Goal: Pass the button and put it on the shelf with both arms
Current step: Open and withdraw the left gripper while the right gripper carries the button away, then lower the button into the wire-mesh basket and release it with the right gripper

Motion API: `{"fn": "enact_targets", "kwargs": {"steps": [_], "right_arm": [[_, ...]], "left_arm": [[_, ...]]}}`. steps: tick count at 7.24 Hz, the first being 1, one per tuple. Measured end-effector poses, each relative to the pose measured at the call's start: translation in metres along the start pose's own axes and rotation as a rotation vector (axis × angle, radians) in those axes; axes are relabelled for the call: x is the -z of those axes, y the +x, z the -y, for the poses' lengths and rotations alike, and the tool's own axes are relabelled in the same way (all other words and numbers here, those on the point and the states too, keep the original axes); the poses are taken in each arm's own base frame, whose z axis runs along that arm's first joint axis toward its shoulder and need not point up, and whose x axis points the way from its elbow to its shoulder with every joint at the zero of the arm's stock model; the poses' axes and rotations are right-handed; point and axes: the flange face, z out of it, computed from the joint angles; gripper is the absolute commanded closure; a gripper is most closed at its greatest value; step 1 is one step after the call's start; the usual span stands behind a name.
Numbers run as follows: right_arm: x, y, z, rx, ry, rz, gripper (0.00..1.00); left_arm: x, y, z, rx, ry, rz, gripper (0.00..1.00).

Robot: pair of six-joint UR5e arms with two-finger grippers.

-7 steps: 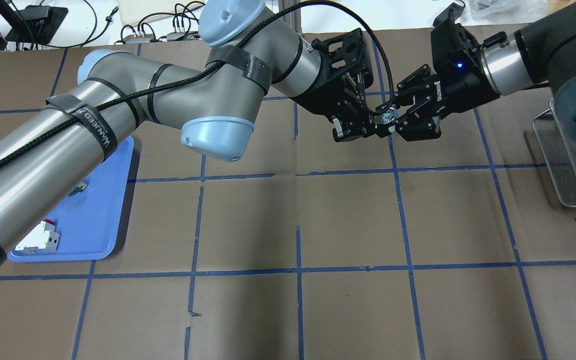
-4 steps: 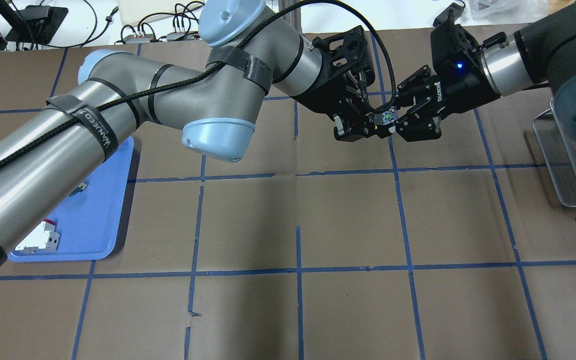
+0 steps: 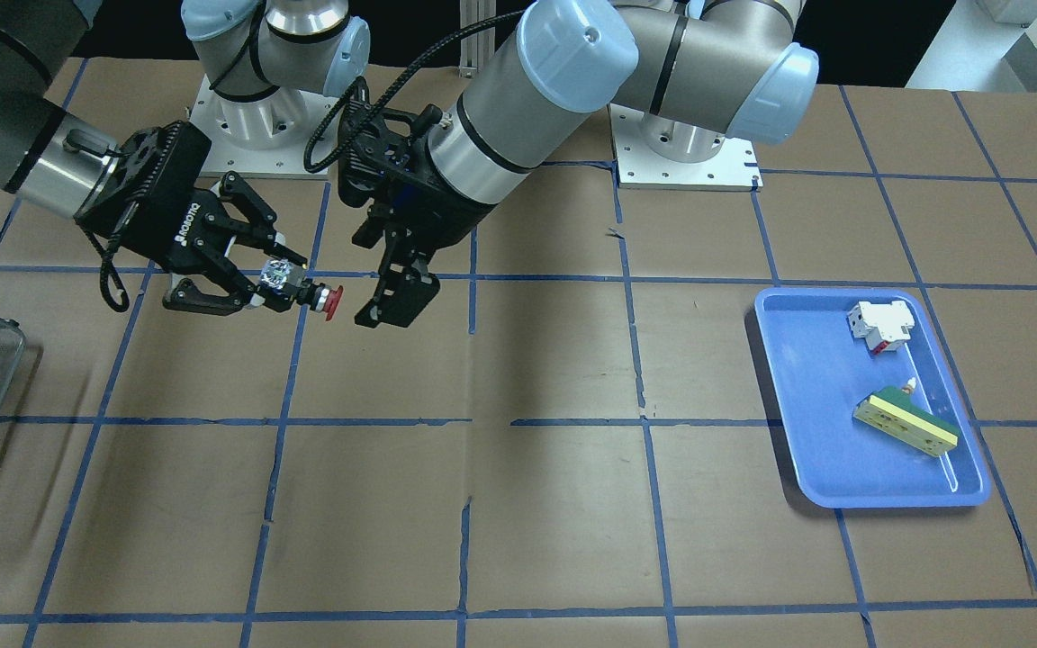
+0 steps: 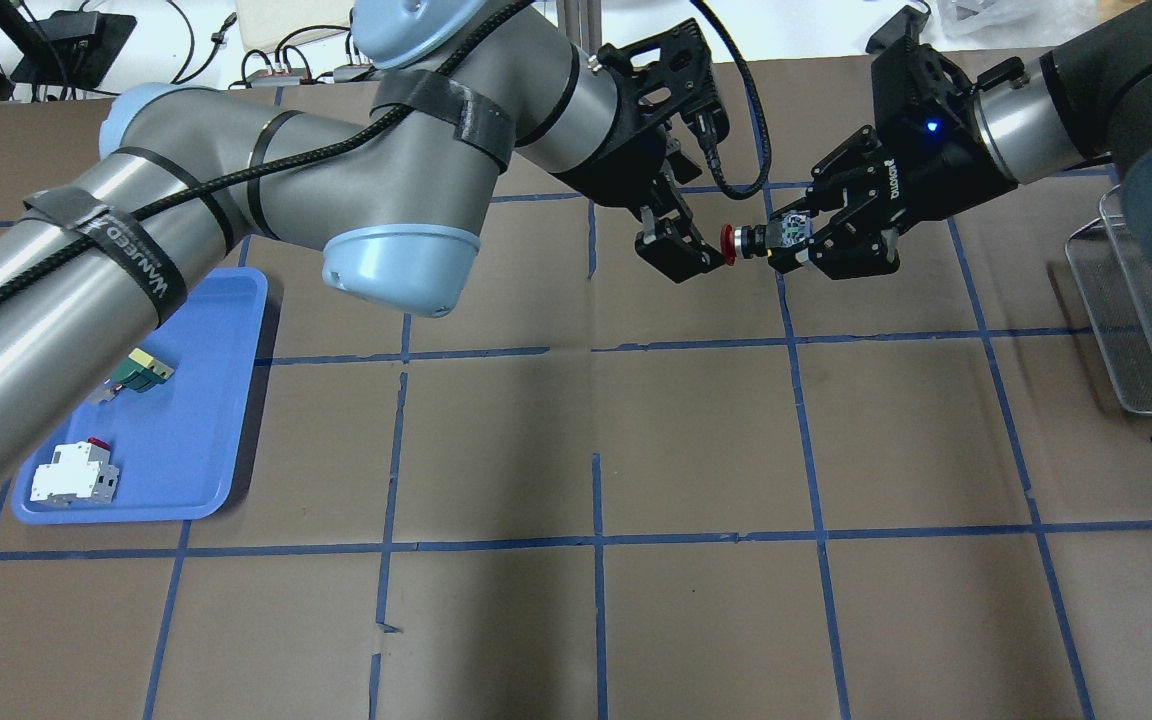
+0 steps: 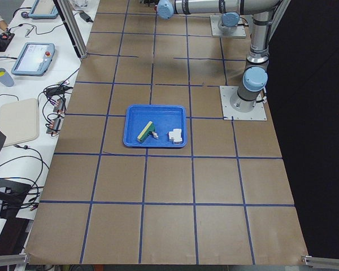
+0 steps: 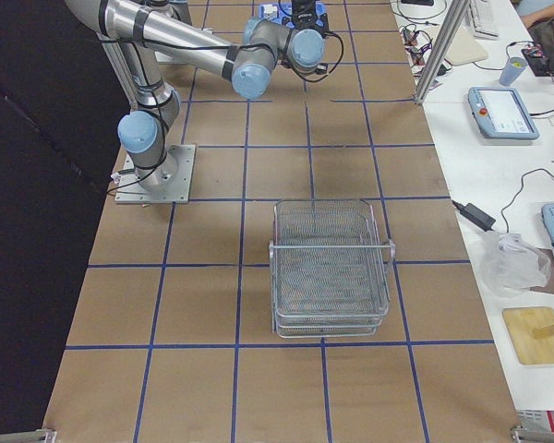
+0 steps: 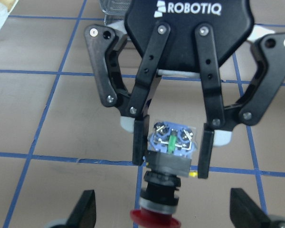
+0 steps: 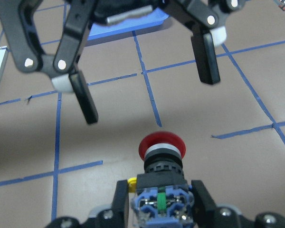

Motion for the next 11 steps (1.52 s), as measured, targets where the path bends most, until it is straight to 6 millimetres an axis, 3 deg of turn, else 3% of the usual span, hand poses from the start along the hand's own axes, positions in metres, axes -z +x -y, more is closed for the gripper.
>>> {"fn": "enact_targets", "kwargs": {"steps": [2, 5, 8, 11], "right_arm": [[0.055, 0.024, -0.038, -0.059, -0.121, -0.088, 1.0], [0.129, 0.056, -0.091, -0.135, -0.406, -0.161, 1.0], [0.167, 0.063, -0.114, -0.191, -0.73, -0.171, 1.0], [0.18, 0.073, -0.147, -0.303, -0.97, -0.177, 1.0]], "left_arm": [[0.037, -0.017, -0.044, 0.179, -0.155, 0.041, 0.0], [0.108, -0.036, -0.114, 0.491, -0.336, 0.135, 0.0], [0.14, -0.04, -0.171, 0.716, -0.419, 0.231, 0.0], [0.156, -0.023, -0.201, 0.892, -0.506, 0.339, 0.0]]}}
